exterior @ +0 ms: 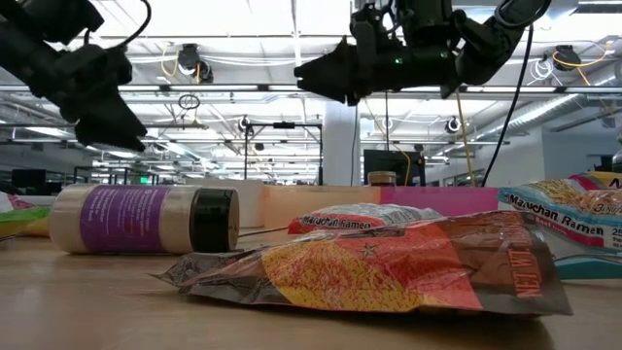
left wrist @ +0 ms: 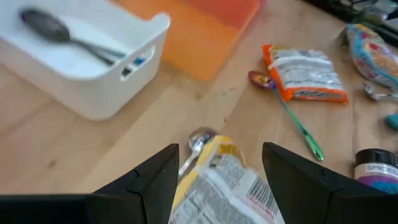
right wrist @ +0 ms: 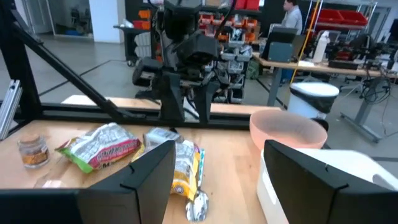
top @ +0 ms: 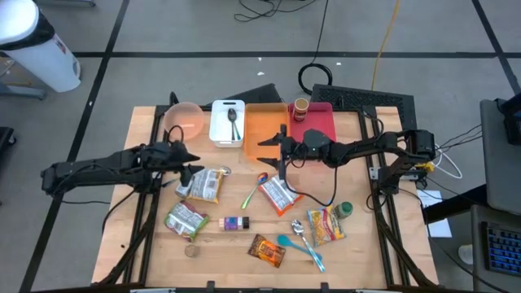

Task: Pick & Place Food Item
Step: Put the white seasoning bottle into the red bin

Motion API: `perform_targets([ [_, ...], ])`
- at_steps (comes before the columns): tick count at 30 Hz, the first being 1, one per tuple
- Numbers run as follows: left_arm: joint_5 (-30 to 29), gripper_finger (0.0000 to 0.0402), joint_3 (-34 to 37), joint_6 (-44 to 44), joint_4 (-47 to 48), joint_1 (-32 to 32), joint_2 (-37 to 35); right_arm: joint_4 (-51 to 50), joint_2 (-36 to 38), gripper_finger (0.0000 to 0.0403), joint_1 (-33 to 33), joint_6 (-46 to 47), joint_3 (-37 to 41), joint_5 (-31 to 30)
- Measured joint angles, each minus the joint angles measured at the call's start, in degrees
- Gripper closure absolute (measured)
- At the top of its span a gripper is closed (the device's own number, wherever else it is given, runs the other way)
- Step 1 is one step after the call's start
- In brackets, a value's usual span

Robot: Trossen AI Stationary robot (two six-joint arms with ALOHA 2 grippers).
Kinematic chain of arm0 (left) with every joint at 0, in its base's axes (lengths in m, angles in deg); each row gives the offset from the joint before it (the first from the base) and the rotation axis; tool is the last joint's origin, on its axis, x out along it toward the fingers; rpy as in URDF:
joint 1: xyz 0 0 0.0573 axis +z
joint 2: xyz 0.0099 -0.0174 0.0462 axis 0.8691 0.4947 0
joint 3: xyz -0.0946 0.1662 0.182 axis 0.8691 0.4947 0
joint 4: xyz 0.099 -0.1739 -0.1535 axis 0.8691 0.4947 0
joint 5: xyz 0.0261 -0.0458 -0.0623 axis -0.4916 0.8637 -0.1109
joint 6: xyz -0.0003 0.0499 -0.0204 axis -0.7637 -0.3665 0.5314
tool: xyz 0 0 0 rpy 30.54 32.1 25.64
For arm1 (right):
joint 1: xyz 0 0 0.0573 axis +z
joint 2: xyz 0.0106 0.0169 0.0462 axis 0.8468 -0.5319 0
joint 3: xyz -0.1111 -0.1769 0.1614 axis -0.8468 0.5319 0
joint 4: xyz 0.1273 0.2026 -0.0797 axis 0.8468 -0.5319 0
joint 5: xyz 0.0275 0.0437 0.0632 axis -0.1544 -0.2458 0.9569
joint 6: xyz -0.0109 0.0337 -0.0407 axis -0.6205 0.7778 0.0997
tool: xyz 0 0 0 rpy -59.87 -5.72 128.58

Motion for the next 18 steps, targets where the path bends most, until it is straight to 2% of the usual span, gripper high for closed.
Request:
perform_targets([
  [6,-0.68,0.0163,-1.71,3.13,1.43,-2.08,4.04,-2.28,0.0,0.0165,0.0,-0.07,0.0,0.0],
  [13,-10.45,0.0163,-13.21,6.65,13.92,-6.5,14.41,-4.26,0.0,0.0165,0.02,-0.71,-0.02,0.0],
  [18,-13.47,0.0163,-20.39,11.9,22.06,-8.62,23.11,-5.91,0.0,0.0165,0.21,-2.22,-0.02,0.0],
])
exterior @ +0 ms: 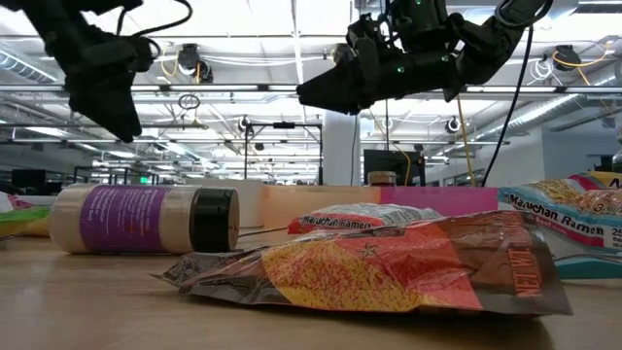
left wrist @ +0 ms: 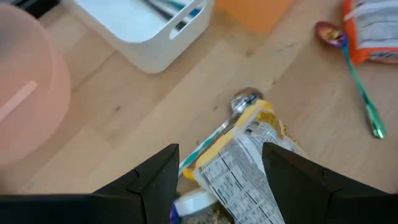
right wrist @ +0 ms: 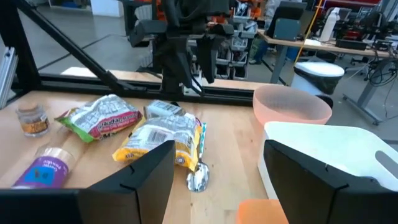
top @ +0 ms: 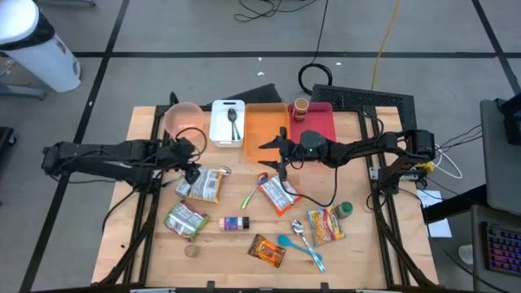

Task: Pick & Place Food Item
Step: Put the white seasoning bottle into the red bin

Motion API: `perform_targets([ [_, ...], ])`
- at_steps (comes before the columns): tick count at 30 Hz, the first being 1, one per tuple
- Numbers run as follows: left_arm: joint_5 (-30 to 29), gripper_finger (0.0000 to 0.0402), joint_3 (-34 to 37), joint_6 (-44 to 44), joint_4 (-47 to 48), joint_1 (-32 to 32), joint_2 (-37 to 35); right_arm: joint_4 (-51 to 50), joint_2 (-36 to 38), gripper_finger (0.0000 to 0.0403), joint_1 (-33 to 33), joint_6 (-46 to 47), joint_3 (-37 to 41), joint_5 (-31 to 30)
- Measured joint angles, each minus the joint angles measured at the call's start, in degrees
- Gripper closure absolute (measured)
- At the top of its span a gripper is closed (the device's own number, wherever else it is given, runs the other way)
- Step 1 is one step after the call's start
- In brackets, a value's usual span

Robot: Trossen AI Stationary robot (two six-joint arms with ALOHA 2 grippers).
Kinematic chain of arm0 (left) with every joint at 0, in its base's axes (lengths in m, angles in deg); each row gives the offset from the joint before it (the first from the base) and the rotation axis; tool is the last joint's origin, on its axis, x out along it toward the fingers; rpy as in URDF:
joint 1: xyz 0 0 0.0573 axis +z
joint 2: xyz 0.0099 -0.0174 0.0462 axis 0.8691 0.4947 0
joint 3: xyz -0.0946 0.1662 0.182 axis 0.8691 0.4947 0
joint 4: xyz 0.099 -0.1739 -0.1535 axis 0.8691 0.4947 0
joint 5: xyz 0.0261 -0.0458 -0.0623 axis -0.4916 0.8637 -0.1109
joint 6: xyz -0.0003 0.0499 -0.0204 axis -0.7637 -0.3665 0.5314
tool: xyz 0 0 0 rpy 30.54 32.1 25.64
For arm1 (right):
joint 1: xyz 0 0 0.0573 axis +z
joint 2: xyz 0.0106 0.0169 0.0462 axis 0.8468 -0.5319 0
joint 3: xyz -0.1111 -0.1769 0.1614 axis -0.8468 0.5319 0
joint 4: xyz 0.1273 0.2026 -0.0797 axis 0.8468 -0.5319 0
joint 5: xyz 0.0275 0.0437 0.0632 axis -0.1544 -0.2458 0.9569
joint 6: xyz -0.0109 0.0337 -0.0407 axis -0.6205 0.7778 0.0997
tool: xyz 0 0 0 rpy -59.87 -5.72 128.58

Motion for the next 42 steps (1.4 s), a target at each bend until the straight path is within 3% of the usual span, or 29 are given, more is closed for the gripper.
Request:
perform_targets([
  [11,4.89,0.0163,-2.98,17.47,11.26,-4.24,13.45,-2.18,0.0,0.0165,0.08,-0.93,0.0,1.56],
  [15,5.84,0.0163,-2.98,26.44,15.37,-7.02,14.22,-2.23,0.0,0.0165,0.32,-0.8,0.0,4.64],
  [22,8.09,0.0163,-2.98,37.12,19.01,-14.49,14.01,-2.76,0.0,0.0165,2.21,0.12,0.0,4.55],
  [30,7.58,0.0163,-2.98,41.92,22.52,-20.4,14.01,-2.93,0.0,0.0165,5.0,0.1,0.0,4.06],
  [36,7.56,0.0163,-2.98,41.84,22.48,-21.02,14.01,3.06,0.0,0.0165,6.03,4.07,0.0,-4.83],
  [42,7.27,0.0163,-2.98,41.73,22.44,-21.02,14.75,4.3,0.0,0.0165,6.22,4.64,0.0,-4.56],
])
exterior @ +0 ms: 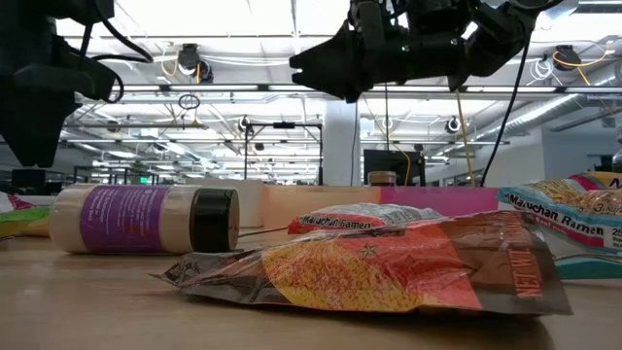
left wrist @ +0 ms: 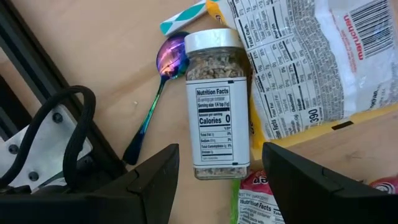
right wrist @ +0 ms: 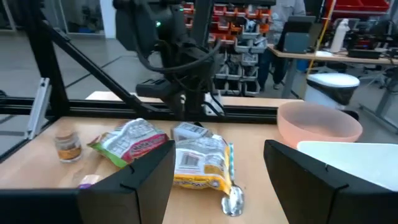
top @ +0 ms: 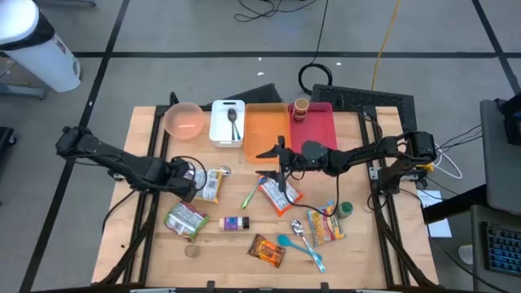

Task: Pick & Place Food Item
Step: Put the white seasoning bottle into the red bin

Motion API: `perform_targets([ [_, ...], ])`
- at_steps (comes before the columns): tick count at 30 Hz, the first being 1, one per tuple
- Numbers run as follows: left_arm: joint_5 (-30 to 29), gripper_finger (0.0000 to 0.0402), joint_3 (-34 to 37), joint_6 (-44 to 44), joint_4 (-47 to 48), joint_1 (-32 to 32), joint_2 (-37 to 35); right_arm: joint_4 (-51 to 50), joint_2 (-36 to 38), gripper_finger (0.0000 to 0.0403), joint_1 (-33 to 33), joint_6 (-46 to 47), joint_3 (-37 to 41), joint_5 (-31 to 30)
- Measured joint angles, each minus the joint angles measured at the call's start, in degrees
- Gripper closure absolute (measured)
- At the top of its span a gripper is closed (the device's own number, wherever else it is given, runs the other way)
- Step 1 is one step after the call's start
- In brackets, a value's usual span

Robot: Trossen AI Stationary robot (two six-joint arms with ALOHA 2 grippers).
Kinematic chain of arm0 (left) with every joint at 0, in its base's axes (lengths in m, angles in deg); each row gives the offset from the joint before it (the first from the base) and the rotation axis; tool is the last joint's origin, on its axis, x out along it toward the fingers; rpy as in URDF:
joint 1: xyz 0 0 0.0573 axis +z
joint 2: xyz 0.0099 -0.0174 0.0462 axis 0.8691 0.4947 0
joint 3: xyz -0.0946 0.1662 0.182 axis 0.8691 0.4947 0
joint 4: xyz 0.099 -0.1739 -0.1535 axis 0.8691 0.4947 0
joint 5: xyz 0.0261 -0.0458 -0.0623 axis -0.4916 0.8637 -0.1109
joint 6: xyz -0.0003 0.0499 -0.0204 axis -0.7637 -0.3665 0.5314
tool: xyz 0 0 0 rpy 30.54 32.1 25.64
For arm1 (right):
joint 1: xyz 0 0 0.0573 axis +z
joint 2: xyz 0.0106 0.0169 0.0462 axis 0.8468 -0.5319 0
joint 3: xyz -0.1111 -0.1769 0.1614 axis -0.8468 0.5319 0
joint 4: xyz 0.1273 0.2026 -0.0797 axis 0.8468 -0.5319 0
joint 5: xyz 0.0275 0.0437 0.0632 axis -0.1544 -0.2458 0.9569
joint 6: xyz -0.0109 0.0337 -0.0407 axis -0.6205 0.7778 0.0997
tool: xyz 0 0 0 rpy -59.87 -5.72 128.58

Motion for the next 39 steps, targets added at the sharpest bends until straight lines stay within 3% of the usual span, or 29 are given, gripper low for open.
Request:
perform_targets([
  [16,0.11,0.0163,0.0,0.08,-0.05,-0.04,9.49,-0.04,0.0,0.0165,-0.04,-0.17,0.0,0.01],
  [39,1.8,0.0163,0.35,0.0,-1.57,0.0,10.23,-0.02,0.0,0.0165,0.26,-0.04,0.0,0.03],
])
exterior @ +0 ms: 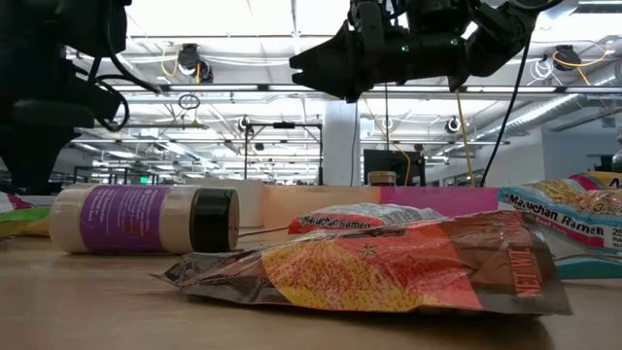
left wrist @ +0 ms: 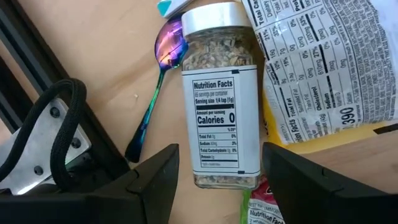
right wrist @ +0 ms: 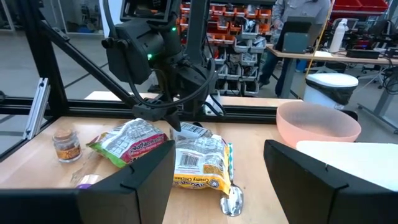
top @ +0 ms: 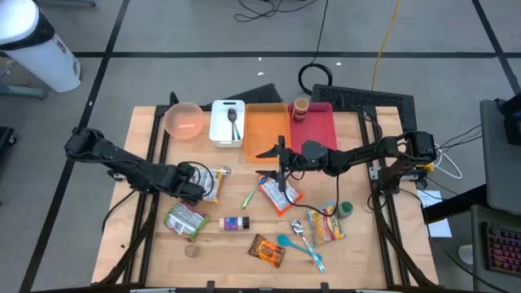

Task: Pick & Place Food Item
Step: Put the white seasoning bottle into the red bin

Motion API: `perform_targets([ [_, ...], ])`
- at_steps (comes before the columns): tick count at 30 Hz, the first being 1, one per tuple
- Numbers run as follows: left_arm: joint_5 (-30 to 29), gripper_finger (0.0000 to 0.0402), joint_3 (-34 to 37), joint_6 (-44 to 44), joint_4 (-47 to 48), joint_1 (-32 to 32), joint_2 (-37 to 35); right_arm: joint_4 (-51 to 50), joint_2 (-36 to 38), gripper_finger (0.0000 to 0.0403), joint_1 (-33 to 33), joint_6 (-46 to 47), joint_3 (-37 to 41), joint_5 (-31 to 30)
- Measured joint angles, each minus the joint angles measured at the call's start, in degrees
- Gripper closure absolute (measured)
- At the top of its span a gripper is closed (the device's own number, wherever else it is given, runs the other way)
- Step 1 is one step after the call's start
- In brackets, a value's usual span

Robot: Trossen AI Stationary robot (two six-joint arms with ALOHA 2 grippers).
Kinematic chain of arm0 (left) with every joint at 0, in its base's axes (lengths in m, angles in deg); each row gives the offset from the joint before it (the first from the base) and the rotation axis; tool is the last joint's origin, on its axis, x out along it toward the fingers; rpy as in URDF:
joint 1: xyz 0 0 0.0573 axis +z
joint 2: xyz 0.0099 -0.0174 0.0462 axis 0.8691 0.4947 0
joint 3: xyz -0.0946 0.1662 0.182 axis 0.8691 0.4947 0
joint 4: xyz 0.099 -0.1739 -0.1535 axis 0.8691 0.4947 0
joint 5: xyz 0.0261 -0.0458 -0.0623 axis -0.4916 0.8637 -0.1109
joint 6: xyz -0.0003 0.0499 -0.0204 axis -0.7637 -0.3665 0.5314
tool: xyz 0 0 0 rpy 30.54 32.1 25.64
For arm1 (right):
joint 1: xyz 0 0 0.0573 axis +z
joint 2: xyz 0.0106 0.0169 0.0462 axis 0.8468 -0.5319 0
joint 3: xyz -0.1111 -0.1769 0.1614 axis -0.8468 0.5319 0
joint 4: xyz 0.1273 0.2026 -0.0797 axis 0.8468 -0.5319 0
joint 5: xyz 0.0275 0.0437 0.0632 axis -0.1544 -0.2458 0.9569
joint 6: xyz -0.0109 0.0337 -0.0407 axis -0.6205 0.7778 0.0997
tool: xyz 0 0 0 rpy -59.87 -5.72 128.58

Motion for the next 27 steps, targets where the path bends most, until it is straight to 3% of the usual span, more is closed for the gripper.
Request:
perform_targets([
  [9,-0.5,0.0163,0.24,0.89,-0.79,0.0,0.15,0.0,0.0,0.0165,0.0,0.04,0.0,0.0],
  [27,1.34,0.0163,0.26,-1.1,-0.99,0.13,7.5,0.0,0.0,0.0165,0.14,0.07,0.0,0.0],
])
